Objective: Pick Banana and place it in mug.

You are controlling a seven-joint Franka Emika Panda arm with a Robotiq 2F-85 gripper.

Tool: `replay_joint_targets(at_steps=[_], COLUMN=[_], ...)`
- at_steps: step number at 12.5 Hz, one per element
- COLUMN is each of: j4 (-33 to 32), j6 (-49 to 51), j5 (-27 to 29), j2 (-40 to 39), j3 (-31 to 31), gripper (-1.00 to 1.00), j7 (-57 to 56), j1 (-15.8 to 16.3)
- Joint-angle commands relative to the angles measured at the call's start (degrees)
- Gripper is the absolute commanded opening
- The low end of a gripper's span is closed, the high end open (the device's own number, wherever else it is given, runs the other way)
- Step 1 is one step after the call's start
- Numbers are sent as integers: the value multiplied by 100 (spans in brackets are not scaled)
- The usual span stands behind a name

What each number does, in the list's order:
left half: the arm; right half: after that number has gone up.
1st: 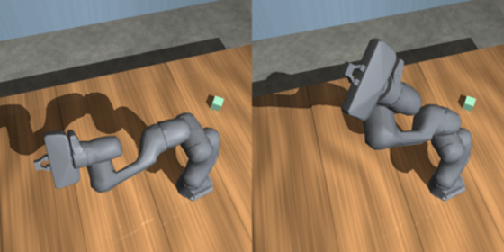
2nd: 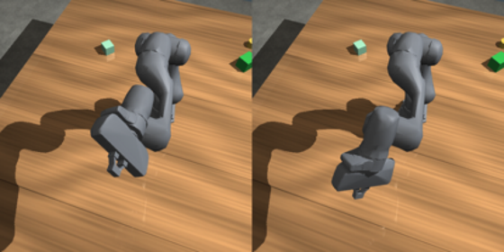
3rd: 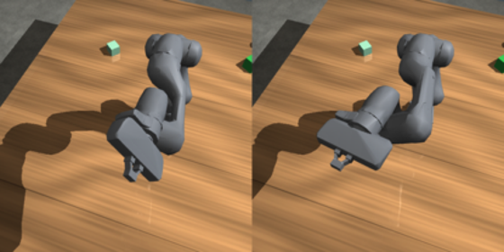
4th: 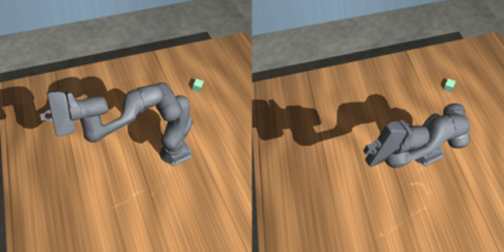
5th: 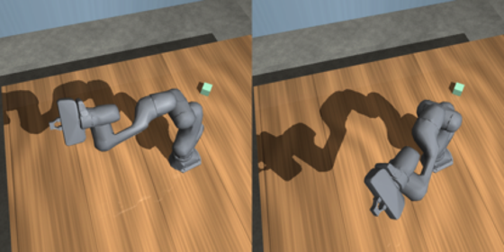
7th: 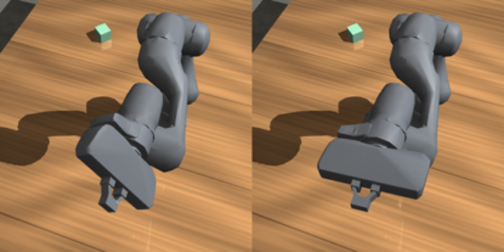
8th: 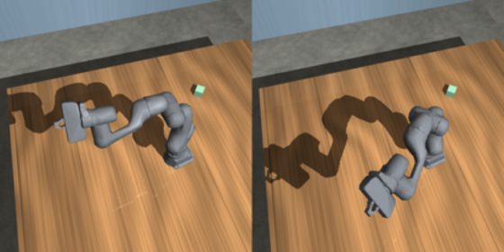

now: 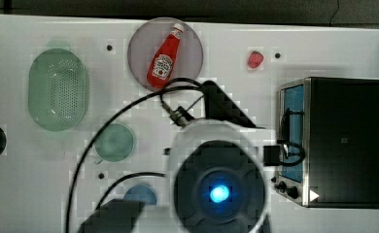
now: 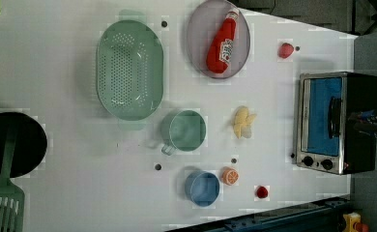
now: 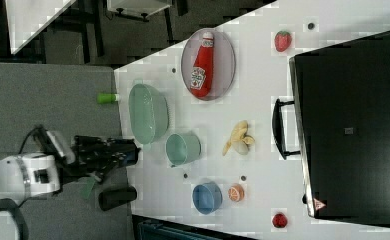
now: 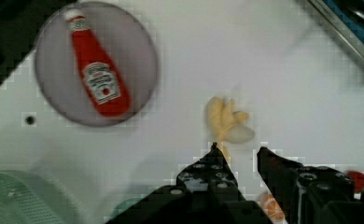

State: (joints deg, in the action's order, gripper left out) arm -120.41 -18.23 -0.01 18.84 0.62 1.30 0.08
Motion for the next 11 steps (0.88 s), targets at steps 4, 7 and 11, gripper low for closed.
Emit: replay_joint_targets(at_steps=[4, 7, 11], j4=[-164, -259, -825], j6=[240, 80, -1162], j5=[282, 735, 754], j2=[-459, -674, -1151], j3=[1545, 2066, 2518], gripper=[-32, -32, -32], j7=[1719, 2459, 3314], j1=[292, 300, 302])
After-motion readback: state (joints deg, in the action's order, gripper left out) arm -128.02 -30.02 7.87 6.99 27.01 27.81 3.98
